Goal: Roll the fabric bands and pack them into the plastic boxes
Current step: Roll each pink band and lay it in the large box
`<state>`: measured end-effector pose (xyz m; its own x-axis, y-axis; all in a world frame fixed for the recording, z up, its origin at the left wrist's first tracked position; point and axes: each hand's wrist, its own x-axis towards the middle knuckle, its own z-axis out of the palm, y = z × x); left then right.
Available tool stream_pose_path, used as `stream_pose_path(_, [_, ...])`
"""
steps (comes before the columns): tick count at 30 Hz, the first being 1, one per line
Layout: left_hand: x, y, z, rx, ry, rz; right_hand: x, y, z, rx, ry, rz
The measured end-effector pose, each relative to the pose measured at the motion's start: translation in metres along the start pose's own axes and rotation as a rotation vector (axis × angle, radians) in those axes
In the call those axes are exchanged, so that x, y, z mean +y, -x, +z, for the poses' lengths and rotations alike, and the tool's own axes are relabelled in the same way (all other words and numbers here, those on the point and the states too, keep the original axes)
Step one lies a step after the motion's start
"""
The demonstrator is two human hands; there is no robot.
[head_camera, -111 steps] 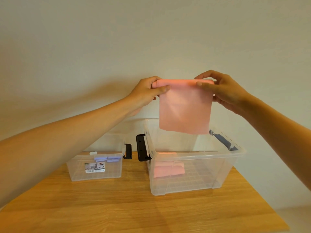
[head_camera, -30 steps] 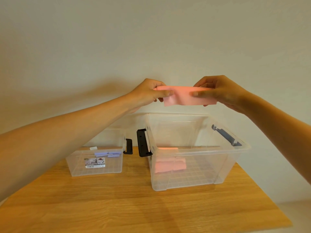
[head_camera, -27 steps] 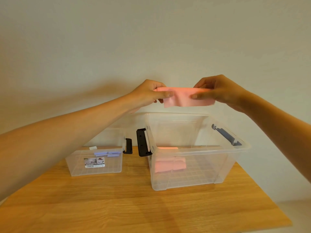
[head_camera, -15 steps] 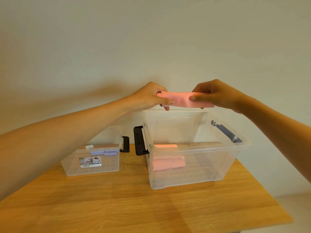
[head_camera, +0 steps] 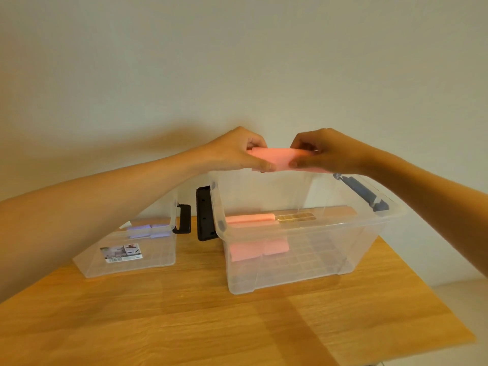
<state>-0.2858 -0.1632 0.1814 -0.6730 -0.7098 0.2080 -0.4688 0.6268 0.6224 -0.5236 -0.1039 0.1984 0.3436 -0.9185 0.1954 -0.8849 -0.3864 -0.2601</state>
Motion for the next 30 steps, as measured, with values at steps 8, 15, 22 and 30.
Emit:
stream_pose_path(8, [-0.014,-0.022,0.025,-0.061,-0.262,0.11,0.02,-0.012,0.038,-0.012,0.058,-0.114])
stream_pose_path(15, [-0.034,-0.02,0.049,-0.148,-0.409,0.203,0.014,-0.022,0.076,-0.265,0.09,-0.075])
stream_pose_path(22, [-0.038,-0.011,0.053,-0.206,-0.446,0.29,0.016,-0.035,0.082,-0.465,-0.147,-0.032])
stream_pose_path(30, [-0.04,-0.013,0.054,-0.188,-0.495,0.256,0.024,-0.038,0.096,-0.231,-0.107,-0.177])
